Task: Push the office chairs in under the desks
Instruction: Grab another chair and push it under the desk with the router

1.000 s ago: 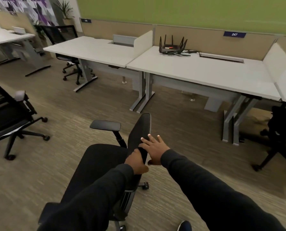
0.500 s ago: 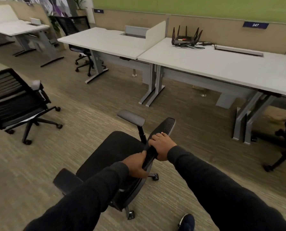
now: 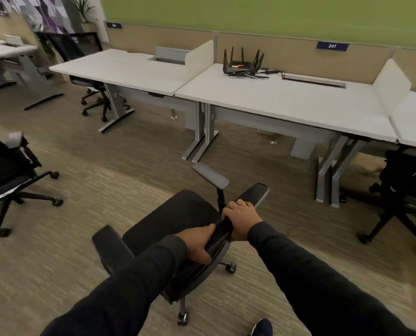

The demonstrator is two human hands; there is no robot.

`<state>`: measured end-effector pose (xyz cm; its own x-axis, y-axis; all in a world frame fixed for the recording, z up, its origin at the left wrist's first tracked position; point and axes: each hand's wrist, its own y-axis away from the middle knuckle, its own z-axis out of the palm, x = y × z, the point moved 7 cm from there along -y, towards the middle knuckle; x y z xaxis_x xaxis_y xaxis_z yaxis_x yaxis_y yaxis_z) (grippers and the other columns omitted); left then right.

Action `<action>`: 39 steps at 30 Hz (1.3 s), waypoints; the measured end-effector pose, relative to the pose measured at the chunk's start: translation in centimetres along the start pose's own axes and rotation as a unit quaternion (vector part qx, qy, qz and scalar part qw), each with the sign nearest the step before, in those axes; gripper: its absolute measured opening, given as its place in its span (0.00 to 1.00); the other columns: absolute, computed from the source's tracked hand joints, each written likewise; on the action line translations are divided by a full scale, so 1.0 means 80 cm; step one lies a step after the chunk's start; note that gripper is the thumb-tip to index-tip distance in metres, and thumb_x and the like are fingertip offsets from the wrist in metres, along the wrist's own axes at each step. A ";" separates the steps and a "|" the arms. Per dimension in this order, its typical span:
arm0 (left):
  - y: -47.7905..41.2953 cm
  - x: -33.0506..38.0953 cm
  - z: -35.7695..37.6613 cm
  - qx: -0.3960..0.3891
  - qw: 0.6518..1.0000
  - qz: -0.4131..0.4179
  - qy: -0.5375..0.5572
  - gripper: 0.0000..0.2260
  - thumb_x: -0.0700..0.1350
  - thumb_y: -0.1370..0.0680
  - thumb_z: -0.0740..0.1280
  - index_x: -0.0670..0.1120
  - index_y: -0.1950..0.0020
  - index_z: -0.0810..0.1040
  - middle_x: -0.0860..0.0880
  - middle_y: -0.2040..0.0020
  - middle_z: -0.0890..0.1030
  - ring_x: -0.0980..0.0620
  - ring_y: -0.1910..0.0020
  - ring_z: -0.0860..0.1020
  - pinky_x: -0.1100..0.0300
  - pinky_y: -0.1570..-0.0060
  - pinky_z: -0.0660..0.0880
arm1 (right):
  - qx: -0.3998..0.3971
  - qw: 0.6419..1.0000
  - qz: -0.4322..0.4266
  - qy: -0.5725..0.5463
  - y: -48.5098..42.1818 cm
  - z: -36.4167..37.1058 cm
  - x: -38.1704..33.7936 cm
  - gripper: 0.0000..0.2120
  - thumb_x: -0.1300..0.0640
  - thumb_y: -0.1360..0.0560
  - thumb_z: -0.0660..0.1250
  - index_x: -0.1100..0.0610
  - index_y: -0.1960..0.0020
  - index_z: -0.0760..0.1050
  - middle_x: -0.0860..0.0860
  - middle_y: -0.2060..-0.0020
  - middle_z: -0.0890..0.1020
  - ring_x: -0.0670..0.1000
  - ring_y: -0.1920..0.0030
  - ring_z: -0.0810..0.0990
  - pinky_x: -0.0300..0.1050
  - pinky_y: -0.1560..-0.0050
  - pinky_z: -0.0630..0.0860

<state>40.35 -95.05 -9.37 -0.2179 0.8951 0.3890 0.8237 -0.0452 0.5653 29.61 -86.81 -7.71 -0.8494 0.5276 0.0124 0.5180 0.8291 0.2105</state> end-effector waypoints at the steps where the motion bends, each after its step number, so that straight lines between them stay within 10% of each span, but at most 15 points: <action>1: -0.004 0.002 -0.004 0.001 1.000 0.004 -0.008 0.42 0.50 0.29 0.75 0.48 0.21 0.56 0.44 0.32 0.74 0.44 0.37 0.76 0.46 0.37 0.76 | 0.002 1.000 0.007 -0.005 0.001 0.001 0.006 0.32 0.36 0.37 0.77 0.47 0.38 0.73 0.51 0.40 0.74 0.56 0.38 0.70 0.58 0.35 0.67; 21: -0.147 -0.022 -0.120 0.076 0.977 -0.017 -0.201 0.42 0.50 0.26 0.70 0.55 0.17 0.50 0.50 0.19 0.59 0.48 0.21 0.58 0.45 0.23 0.55 | 0.101 0.982 0.100 -0.124 -0.013 0.019 0.160 0.33 0.32 0.21 0.53 0.42 0.20 0.55 0.49 0.19 0.57 0.55 0.19 0.47 0.61 0.24 0.34; 39: -0.317 -0.014 -0.232 0.141 0.951 -0.249 -0.120 0.37 0.50 0.22 0.65 0.49 0.17 0.51 0.41 0.23 0.66 0.38 0.23 0.61 0.33 0.26 0.53 | -0.064 0.985 0.154 -0.038 -0.139 0.005 0.324 0.56 0.35 0.30 0.70 0.49 0.18 0.37 0.61 0.19 0.43 0.68 0.21 0.38 0.77 0.30 0.37</action>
<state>9.97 -103.14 -10.68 -0.5201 0.8510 -0.0728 0.7641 0.5017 0.4055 1.88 -82.26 -10.15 -0.6412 0.7670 0.0230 0.7294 0.5999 0.3289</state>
